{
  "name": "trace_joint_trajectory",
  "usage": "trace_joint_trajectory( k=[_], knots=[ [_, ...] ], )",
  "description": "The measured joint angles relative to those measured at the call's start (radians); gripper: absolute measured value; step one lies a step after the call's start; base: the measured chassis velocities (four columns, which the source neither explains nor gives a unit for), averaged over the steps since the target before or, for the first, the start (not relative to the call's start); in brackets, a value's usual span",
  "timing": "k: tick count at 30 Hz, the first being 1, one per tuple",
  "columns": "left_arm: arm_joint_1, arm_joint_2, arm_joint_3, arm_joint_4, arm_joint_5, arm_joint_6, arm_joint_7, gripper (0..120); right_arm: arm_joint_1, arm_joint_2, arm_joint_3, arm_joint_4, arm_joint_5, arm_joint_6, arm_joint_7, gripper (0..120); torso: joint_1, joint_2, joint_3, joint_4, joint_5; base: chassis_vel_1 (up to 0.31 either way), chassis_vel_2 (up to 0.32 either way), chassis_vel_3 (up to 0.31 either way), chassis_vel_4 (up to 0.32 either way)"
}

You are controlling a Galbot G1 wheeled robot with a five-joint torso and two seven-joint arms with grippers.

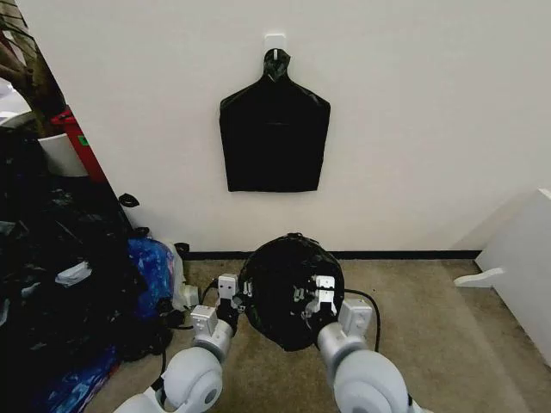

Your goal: Place the garbage bag over the trash bin.

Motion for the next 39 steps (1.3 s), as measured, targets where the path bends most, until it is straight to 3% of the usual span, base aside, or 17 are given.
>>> trace_joint_trajectory(
  k=[12,20,26,39],
  knots=[
    [0.005,-0.005,0.011,-0.034,0.028,-0.012,0.012,0,0.056,0.073,-0.035,-0.168,-0.028,0.044,0.102,0,0.000,0.000,0.000,0.0000,0.0000,0.000,0.000,0.000,0.000],
    [-0.013,-0.006,-0.005,-0.030,0.017,-0.015,0.012,0,0.012,0.037,-0.042,-0.153,-0.027,0.037,0.109,0,0.000,0.000,0.000,-0.0002,0.0000,0.000,0.000,0.000,0.000],
    [-0.009,-0.012,0.000,-0.022,0.023,-0.017,0.012,0,0.036,0.019,-0.048,-0.056,-0.012,0.023,0.103,0,0.000,0.000,0.000,-0.0001,0.0001,0.000,0.000,0.000,0.000],
    [-0.005,-0.014,0.013,-0.019,0.056,-0.028,0.025,0,0.100,0.051,-0.064,-0.143,-0.007,0.019,0.105,0,0.000,0.000,0.000,-0.0001,0.0002,0.000,0.000,0.000,0.000]
  ],
)
